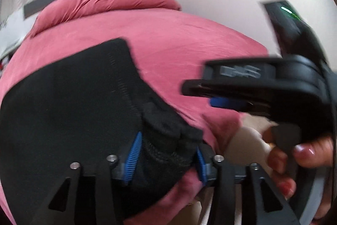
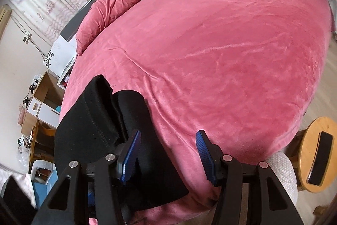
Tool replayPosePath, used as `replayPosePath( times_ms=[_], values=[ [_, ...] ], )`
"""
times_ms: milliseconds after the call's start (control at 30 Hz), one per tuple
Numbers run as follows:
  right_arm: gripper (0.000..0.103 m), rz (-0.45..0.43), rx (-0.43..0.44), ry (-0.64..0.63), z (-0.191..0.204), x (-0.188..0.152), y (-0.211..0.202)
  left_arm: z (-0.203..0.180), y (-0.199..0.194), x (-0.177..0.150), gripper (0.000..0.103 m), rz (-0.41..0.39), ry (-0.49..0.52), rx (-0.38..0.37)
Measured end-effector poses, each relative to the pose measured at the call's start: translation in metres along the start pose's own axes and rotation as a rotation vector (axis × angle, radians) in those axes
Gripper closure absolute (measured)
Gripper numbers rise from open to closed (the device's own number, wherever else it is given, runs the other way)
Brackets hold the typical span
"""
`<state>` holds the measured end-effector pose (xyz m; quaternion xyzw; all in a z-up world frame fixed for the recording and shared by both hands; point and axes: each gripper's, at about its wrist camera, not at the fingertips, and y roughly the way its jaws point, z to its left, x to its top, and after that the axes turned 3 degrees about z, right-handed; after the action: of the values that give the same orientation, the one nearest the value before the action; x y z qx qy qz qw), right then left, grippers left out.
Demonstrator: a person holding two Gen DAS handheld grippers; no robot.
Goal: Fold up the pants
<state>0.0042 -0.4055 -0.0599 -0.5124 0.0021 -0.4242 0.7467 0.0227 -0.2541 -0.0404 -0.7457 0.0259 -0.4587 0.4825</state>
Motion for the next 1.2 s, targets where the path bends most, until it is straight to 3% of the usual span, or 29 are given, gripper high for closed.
replayPosePath(
  times_ms=[133, 200, 267, 400, 533, 633, 733, 900, 1033, 1200],
  values=[
    [0.047, -0.021, 0.053, -0.016, 0.005, -0.001, -0.004, -0.005, -0.013, -0.007, 0.054, -0.020, 0.042, -0.050],
    [0.047, -0.028, 0.093, -0.033, 0.009, -0.002, -0.007, 0.004, -0.024, -0.012, 0.054, -0.026, 0.002, -0.098],
    [0.047, -0.026, 0.132, -0.058, 0.016, -0.004, -0.008, 0.020, -0.034, -0.013, 0.054, -0.036, -0.051, -0.089],
    [0.047, -0.001, 0.173, -0.096, 0.029, -0.008, -0.003, 0.061, -0.061, -0.011, 0.054, -0.096, -0.177, 0.008],
    [0.047, 0.051, 0.198, -0.107, 0.038, -0.009, 0.009, 0.109, -0.089, -0.016, 0.054, -0.156, -0.286, 0.203],
    [0.046, 0.097, 0.193, -0.122, 0.042, -0.012, 0.023, 0.146, -0.096, -0.034, 0.054, -0.136, -0.352, 0.340],
    [0.046, 0.118, 0.222, -0.110, 0.040, -0.016, 0.032, 0.171, -0.095, -0.055, 0.054, -0.075, -0.422, 0.383],
    [0.046, 0.131, 0.280, -0.117, 0.041, -0.016, 0.031, 0.175, -0.100, -0.087, 0.052, -0.059, -0.462, 0.378],
    [0.047, 0.172, 0.223, -0.175, 0.046, -0.017, 0.043, 0.171, -0.093, -0.088, 0.052, -0.058, -0.430, 0.379],
    [0.045, 0.177, 0.206, -0.182, 0.048, -0.020, 0.057, 0.179, -0.099, -0.087, 0.052, -0.065, -0.501, 0.320]
  ],
)
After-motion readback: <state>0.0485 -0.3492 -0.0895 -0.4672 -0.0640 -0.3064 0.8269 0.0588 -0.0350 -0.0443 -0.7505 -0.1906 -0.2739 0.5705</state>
